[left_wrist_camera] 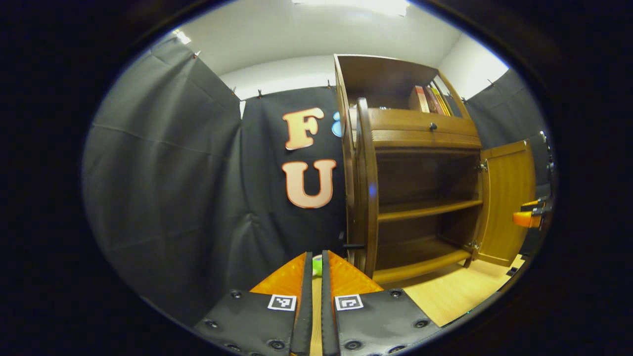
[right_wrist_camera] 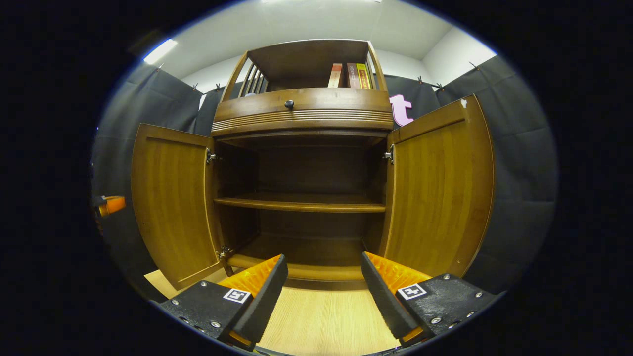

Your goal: Open the right door of the double-door shoe cabinet with the right hand, and open the left door with the left hand.

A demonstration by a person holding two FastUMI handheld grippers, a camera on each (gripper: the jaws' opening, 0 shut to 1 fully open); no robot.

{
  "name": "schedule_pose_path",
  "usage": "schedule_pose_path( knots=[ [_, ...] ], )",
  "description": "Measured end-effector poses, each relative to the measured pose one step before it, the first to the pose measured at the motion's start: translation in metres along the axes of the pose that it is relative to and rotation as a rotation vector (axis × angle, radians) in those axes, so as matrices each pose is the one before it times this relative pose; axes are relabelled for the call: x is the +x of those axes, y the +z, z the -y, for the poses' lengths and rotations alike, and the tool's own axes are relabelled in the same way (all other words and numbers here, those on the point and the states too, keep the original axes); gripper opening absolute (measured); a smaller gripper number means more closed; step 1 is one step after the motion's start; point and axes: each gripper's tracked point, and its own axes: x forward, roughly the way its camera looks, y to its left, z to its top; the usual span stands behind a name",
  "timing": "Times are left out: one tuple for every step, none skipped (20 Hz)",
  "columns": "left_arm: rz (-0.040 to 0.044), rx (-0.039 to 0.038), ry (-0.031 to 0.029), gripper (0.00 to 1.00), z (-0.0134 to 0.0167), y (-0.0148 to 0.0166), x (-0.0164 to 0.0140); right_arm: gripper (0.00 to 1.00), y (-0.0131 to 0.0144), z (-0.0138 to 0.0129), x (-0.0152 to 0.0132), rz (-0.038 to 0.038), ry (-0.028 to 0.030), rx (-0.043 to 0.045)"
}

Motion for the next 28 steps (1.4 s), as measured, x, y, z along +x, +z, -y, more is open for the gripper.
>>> schedule_pose_path(
  knots=[
    [0.01515, -0.01079, -0.00614, 0.17, 0.01582, 0.00965, -0.0024, 0.93, -0.00334, 0.00248, 0.0036, -0.014, 0.00363, 0.00342],
    [0.00527, -0.01211, -0.01111, 0.14, 0.01588, 0.00838, 0.00112, 0.93, -0.00146, 0.00132, 0.00203, -0.00423, 0.00626, 0.00642],
    [-0.00018, -0.00709, -0.01112, 0.14, 0.01268, 0.00378, 0.00279, 0.87, 0.0003, 0.00064, 0.00073, -0.00324, 0.01045, 0.00809],
    [-0.00219, -0.01237, -0.00904, 0.14, 0.01565, 0.00197, 0.00374, 0.92, -0.00004, 0.00065, -0.00018, -0.00381, 0.01019, 0.00517],
    [-0.00233, -0.00846, -0.01606, 0.14, 0.01759, 0.00024, 0.00461, 0.92, 0.001, 0.0028, -0.00178, 0.0041, 0.00379, -0.00061],
    [-0.00307, -0.00745, -0.00136, 0.15, 0.01552, -0.00043, 0.00576, 0.92, 0.00341, 0.00517, -0.00258, 0.007, -0.00154, -0.00443],
    [-0.00586, -0.00429, -0.0073, 0.14, 0.01489, -0.00366, 0.00655, 0.92, 0.00355, 0.00625, -0.00305, 0.0061, -0.00467, -0.0066],
    [-0.00361, -0.0018, -0.00029, 0.15, 0.01365, -0.00242, 0.00567, 0.92, 0.00264, 0.00704, -0.00253, 0.00422, -0.00469, -0.00465],
    [0.00502, 0.00178, -0.00118, 0.14, 0.01477, -0.00167, 0.00387, 0.93, 0.00183, 0.00565, -0.0037, 0.00366, -0.00352, -0.0004],
    [0.00407, -0.00021, -0.01338, 0.13, 0.01585, -0.0026, 0.00417, 0.93, 0.00214, 0.0057, -0.00308, 0.00565, -0.00401, 0.00205],
    [-0.00576, 0.00105, -0.01998, 0.14, 0.01799, -0.00584, 0.00429, 0.96, 0.00227, 0.00614, -0.00333, 0.00436, -0.00319, -0.00119],
    [-0.00617, 0.00364, -0.01573, 0.15, 0.01343, -0.00521, 0.00545, 1.0, 0.00092, 0.00684, -0.00248, 0.00292, -0.00868, -0.00595],
    [-0.00588, 0.00211, -0.00585, 0.15, 0.00716, -0.00701, 0.00153, 1.0, 0.00041, 0.0054, -0.00147, 0.00193, -0.00495, -0.00738],
    [-0.00928, 0.00185, -0.00187, 0.16, 0.00807, -0.00465, 0.00205, 1.0, -0.00074, 0.00506, -0.002, -0.00065, -0.00304, -0.00451],
    [-0.00597, 0.00138, -0.00247, 0.14, 0.00757, -0.00312, 0.00344, 1.0, 0.00028, 0.0039, -0.00083, 0.0, 0.0028, -0.00032],
    [-0.00306, 0.00368, 0.00535, 0.14, 0.004, -0.00121, 0.00214, 1.0, -0.0002, 0.00337, 0.00043, -0.00082, 0.00178, 0.00236],
    [-0.0008, 0.0065, 0.00631, 0.14, 0.00252, -0.00259, 0.00148, 1.0, 0.00028, 0.00247, -0.00004, 0.00211, 0.00218, 0.00247],
    [0.00061, 0.00892, 0.00567, 0.13, 0.00217, 0.00011, 0.00032, 1.0, 0.00045, 0.00271, 0.0, 0.0039, 0.00063, 0.00203],
    [-0.00476, 0.0147, -0.00239, 0.13, 0.0046, -0.00248, 0.00106, 1.0, -0.00007, 0.00173, 0.00031, 0.003, 0.00084, 0.00286],
    [-0.00343, 0.01783, 0.00203, 0.42, 0.00215, -0.00202, -0.00128, 1.0, 0.00054, 0.00095, 0.00058, 0.00466, 0.00194, 0.00358],
    [0.00125, 0.01175, 0.0113, 0.7, -0.0018, -0.00226, 0.00002, 1.0, 0.00051, 0.00086, -0.00059, 0.00599, 0.00097, 0.00349],
    [-0.00377, -0.00022, 0.01017, 0.99, -0.00149, -0.00262, 0.00027, 1.0, 0.00057, -0.0001, 0.00158, 0.00265, 0.00131, 0.00259],
    [-0.00746, -0.00895, 0.00541, 0.96, -0.00013, -0.00451, 0.00138, 1.0, -0.00076, 0.00045, 0.0001, 0.00208, 0.00078, 0.00202],
    [-0.01231, -0.01198, 0.00392, 0.97, -0.00034, -0.00374, 0.00063, 1.0, 0.0, 0.00015, 0.00042, 0.00289, 0.00055, 0.00168],
    [-0.00932, -0.01247, 0.00703, 0.98, -0.00167, -0.00357, 0.00096, 1.0, -0.00007, 0.00021, -0.00008, 0.00218, 0.00103, 0.00206],
    [-0.00153, -0.01298, 0.01207, 0.98, -0.00316, -0.00036, 0.00048, 0.93, -0.00056, 0.00009, -0.00013, -0.00015, 0.00076, 0.00159],
    [0.00172, -0.01114, 0.00793, 0.98, -0.00308, 0.00049, -0.00035, 1.0, -0.00108, 0.00095, 0.00001, 0.00007, -0.00067, 0.00104],
    [0.00058, -0.0073, 0.00355, 0.98, -0.00171, 0.00028, -0.00042, 1.0, -0.00072, 0.00084, 0.00007, -0.00028, -0.00234, 0.00154]
  ],
)
